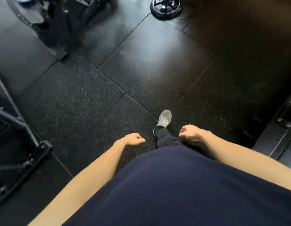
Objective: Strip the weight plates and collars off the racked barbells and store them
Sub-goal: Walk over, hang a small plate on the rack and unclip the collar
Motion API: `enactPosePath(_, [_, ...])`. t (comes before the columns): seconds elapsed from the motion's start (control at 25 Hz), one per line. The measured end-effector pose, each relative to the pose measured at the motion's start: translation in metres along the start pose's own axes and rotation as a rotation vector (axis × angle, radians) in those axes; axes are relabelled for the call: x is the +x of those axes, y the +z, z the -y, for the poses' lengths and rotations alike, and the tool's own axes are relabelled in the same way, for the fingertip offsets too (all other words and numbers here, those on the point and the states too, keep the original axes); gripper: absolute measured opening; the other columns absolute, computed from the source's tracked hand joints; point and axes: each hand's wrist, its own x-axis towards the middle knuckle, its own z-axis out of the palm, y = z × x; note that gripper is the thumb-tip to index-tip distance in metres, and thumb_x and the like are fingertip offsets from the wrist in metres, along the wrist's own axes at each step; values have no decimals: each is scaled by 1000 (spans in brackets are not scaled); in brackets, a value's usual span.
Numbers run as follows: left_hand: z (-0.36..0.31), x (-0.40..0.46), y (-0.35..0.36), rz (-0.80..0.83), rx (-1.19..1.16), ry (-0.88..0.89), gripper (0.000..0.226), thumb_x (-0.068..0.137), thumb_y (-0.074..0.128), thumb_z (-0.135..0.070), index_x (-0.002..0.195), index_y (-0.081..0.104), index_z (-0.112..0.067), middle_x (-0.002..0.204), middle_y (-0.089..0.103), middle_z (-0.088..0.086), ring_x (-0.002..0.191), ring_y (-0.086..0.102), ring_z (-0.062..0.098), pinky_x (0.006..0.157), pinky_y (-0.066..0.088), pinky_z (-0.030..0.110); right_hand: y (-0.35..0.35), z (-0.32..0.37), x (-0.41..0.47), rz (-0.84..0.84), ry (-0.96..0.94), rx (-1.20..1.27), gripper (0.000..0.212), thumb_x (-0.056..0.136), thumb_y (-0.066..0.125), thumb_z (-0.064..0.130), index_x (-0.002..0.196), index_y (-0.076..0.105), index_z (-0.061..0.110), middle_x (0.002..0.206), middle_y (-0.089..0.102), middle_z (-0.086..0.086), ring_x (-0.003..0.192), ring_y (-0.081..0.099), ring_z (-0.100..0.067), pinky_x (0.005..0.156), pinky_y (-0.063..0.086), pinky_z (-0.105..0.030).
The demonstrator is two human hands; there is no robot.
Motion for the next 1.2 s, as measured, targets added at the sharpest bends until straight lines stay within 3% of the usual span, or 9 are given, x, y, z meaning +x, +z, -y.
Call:
enactPosePath(0.16, [-49,56,-128,-2,98,-13,43,93,50,-47,124,60,-19,132,59,4,118,55,21,96,41,31,-119,18,59,-36,43,125,29,90,57,28,111,69,11,120,66,-9,109,61,-24,92,47,-31])
enactPosePath(0.28, [-92,85,-228,-134,106,43,37,88,49,-47,111,64,-22,126,63,-1,111,57,18,91,42,29,-210,33,92,-139,8,249,29,92,58,25,115,67,9,121,65,-10,105,60,-22,89,44,-28])
enactPosePath(0.4, [-143,115,-305,-204,99,80,39,92,47,-46,117,62,-20,129,60,0,117,55,20,96,41,31,-286,41,123,-186,27,322,29,93,58,26,115,66,10,121,64,-9,111,58,-23,93,43,-30])
enactPosePath(0.64, [-221,204,-429,-47,216,152,39,95,48,-41,124,60,-16,134,58,4,121,53,22,98,39,31,-412,57,200,-188,79,584,27,92,61,26,115,65,13,110,62,-3,104,58,-19,89,45,-32])
enactPosePath(0.8, [-282,274,-565,-52,308,185,41,92,49,-44,123,61,-20,134,58,1,119,54,21,98,42,30,-515,52,259,-185,180,608,20,91,61,26,108,64,17,109,62,-3,100,58,-18,88,45,-32])
enactPosePath(0.92, [-336,312,-662,-107,328,208,41,94,51,-42,125,59,-16,131,60,6,116,57,23,94,42,29,-603,49,292,-328,232,654,14,90,62,26,103,63,22,113,66,-5,99,60,-20,91,48,-34])
enactPosePath(1.08, [-402,352,-740,-74,396,216,44,96,50,-42,129,56,-13,132,59,9,116,56,26,94,43,31,-691,45,324,-395,261,742,21,89,62,27,109,65,20,117,64,-6,109,59,-23,101,45,-38])
enactPosePath(1.2, [-461,383,-777,-3,424,213,45,97,49,-41,131,54,-12,131,58,10,116,57,27,90,46,32,-746,27,348,-363,292,766,22,89,62,28,109,67,20,115,65,-5,107,59,-22,95,45,-33])
